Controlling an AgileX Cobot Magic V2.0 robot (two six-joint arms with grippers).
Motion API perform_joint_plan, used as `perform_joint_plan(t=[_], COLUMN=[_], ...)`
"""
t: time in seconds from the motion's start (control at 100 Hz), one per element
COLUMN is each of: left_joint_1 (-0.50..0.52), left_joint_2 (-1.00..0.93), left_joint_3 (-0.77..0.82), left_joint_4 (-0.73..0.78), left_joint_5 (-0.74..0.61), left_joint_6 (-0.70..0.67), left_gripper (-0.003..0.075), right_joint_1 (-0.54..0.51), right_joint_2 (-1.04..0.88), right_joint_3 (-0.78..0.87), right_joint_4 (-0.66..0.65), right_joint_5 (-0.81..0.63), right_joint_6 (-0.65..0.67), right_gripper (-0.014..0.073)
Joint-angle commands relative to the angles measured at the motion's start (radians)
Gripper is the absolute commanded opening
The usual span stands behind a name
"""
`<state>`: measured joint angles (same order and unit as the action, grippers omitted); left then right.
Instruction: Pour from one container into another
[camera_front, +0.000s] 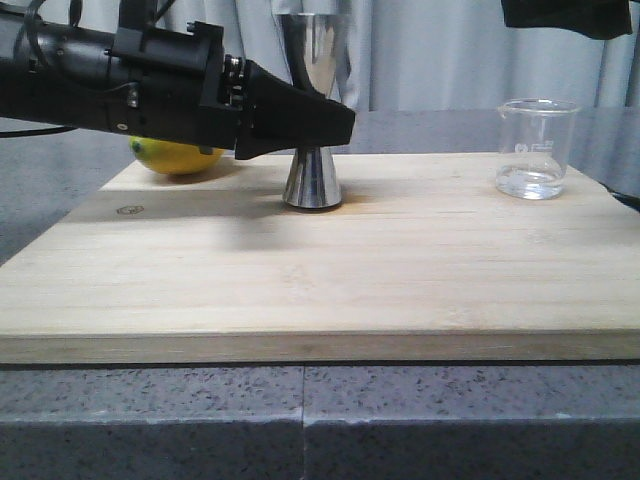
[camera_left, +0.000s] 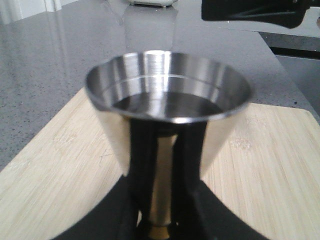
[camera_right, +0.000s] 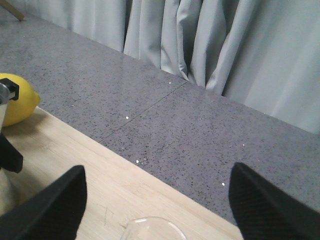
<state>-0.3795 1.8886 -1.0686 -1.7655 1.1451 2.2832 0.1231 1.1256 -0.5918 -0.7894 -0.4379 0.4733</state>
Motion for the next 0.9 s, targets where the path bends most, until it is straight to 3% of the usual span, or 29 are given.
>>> perform_joint_plan(t=[0.0,0.39,0.48,0.61,0.68,0.73,0.89], left_joint_1=[0.003,0.003,0.003,0.003,0.003,0.003,0.003], left_joint_2=[-0.036,-0.027,-0.027,-0.029,-0.041,-0.057,-0.134], left_joint_3=[-0.024,-0.024,-0.024,-0.024,-0.024,-0.024,-0.026], left_joint_4=[-0.086,-0.086,-0.086,-0.086,-0.084,-0.075,0.035], left_joint_5=[0.125,0.125,0.125,0.123,0.116,0.099,-0.024], left_joint_6=[0.001,0.001,0.001,-0.012,-0.046,-0.059,-0.165], left_gripper=[0.0062,0.0086,0.0185,0.0440,0.0536,0.0571,0.0572], right_joint_1=[-0.009,-0.009,-0.009,-0.009,-0.009,-0.009,-0.009], right_joint_2=[-0.023,-0.023,-0.023,-0.023,-0.023,-0.023,-0.030], right_joint_3=[-0.028,-0.028,-0.028,-0.028,-0.028,-0.028,-0.039], right_joint_4=[0.010,0.010,0.010,0.010,0.010,0.010,0.019], right_joint_5=[-0.062,-0.062,-0.062,-0.062,-0.062,-0.062,-0.032], right_joint_6=[-0.009,-0.009,-0.009,-0.009,-0.009,-0.009,0.000], right_gripper=[0.0549,0.0549,0.0549,0.0549,0.0549,0.0549,0.0549])
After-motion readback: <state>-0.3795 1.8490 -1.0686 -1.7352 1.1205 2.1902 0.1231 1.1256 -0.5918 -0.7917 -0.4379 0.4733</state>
